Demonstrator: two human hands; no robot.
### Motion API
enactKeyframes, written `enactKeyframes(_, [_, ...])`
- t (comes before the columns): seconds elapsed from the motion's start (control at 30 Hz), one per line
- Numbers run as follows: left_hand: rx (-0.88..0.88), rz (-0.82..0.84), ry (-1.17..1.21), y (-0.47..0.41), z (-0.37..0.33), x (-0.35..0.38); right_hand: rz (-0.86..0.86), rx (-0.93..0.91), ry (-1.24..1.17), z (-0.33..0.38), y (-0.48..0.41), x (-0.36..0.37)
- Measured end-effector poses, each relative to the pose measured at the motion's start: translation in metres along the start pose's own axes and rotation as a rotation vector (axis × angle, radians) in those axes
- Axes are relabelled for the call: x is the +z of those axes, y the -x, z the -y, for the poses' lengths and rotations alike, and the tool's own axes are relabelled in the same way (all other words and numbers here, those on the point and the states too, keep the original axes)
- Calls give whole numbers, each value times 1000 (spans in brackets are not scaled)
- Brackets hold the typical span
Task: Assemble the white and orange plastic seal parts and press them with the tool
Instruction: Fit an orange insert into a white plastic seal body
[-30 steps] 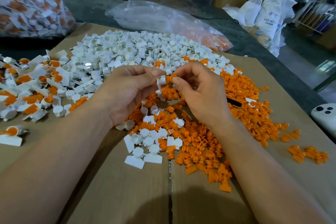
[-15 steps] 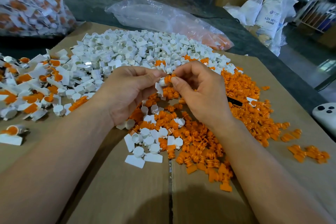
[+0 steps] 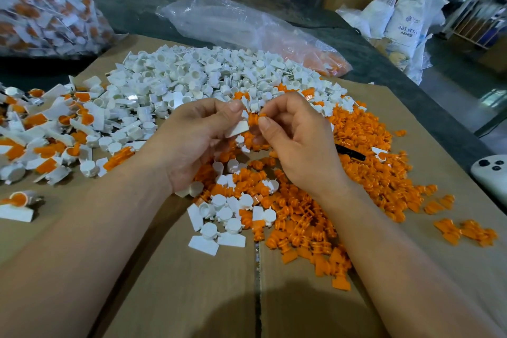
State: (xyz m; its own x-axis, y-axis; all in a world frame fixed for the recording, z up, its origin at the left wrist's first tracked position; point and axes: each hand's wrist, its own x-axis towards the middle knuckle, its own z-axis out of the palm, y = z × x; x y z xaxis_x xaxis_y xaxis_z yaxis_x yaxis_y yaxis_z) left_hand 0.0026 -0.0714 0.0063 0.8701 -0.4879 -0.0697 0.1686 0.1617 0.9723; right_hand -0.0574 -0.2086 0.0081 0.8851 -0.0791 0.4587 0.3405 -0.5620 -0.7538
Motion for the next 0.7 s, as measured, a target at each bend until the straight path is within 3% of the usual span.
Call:
enactKeyframes(0.37, [38,-45,1,0,-1,0,-48,-40,23,4,0,-4])
enactKeyframes(0.57, [92,71,-6,3,-2,-1,-34,-19,6,3,0,-2])
enactKeyframes(0.7, [150,49,-69,5,-2,0,-47,-17,-49,3,0,-4])
